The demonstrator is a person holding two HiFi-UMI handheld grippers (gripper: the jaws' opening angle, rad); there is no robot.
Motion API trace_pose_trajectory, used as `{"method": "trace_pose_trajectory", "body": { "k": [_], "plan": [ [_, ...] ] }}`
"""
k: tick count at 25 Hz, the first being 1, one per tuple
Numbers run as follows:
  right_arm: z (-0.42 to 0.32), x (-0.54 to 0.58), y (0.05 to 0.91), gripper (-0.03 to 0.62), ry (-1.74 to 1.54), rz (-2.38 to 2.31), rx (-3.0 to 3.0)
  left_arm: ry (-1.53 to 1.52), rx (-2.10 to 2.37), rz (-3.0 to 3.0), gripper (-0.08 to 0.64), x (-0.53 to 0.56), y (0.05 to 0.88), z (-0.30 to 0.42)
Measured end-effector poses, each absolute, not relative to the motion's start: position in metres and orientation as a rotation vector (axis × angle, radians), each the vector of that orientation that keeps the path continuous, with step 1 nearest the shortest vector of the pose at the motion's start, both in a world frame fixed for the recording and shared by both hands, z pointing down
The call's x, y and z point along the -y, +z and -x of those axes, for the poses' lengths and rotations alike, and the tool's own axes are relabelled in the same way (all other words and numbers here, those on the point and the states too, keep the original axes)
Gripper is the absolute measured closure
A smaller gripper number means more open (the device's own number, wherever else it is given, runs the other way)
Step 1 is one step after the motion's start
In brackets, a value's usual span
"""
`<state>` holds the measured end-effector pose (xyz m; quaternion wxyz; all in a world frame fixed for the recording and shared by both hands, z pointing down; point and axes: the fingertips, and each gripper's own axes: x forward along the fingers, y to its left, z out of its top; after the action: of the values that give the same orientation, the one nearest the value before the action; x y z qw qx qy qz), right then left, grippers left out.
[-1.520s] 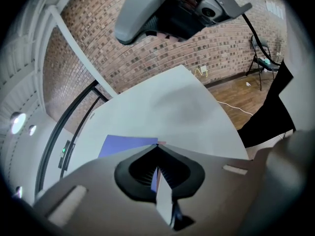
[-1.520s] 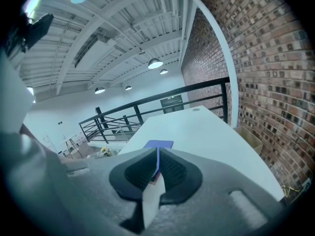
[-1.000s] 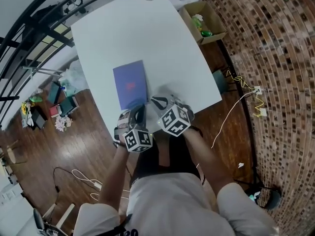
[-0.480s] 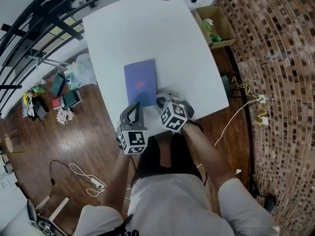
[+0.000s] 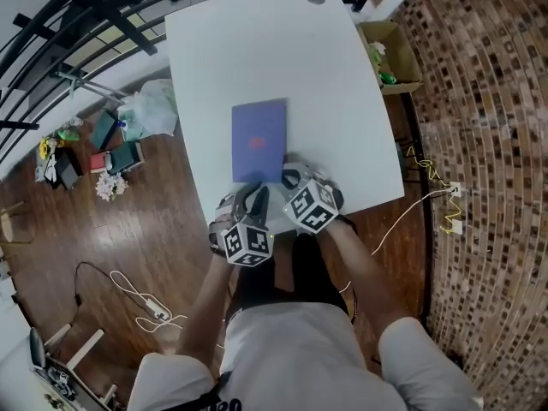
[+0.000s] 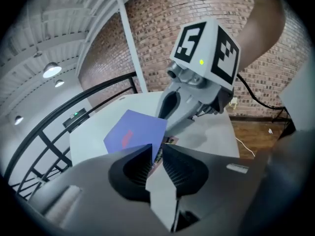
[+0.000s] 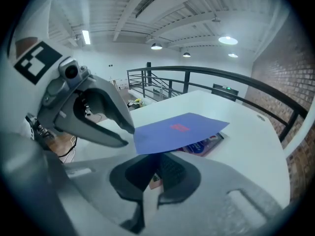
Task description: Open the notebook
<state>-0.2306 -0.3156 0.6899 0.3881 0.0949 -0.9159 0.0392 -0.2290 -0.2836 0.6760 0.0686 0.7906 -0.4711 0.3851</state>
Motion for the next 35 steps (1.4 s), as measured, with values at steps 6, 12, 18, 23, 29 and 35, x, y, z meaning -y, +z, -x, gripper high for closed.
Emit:
{"method": "trace_pose_trajectory", "body": {
  "k": [6, 12, 18, 23, 29, 35],
  "plan": [
    [0.236, 0.315, 0.672, 0.600, 0.115, -0.262, 2.397, 1.246, 1.478, -2.383, 0.474, 0.297, 0.682, 0.228],
    [0.226, 0.317, 0.687, 0.600, 0.153, -0.292, 2.338, 0.796, 1.681, -2.189, 0.545, 0.308, 0.659, 0.257],
    [0.214, 0.305, 0.721, 0.600, 0.111, -0.248, 2.178, -0.068, 1.683, -1.686, 0.543, 0.295, 0.629, 0.311],
    [0.205, 0.299, 0.727, 0.600, 0.152, -0.282, 2.155, -0.241, 1.722, -1.499, 0.543, 0.269, 0.637, 0.354],
    [0.194, 0.290, 0.727, 0.600, 0.224, -0.317, 2.141, -0.169, 1.772, -1.311, 0.545, 0.232, 0.669, 0.393],
    [0.183, 0.280, 0.728, 0.600, 0.246, -0.358, 2.134, 0.071, 1.727, -1.228, 0.519, 0.195, 0.710, 0.391]
  ]
}}
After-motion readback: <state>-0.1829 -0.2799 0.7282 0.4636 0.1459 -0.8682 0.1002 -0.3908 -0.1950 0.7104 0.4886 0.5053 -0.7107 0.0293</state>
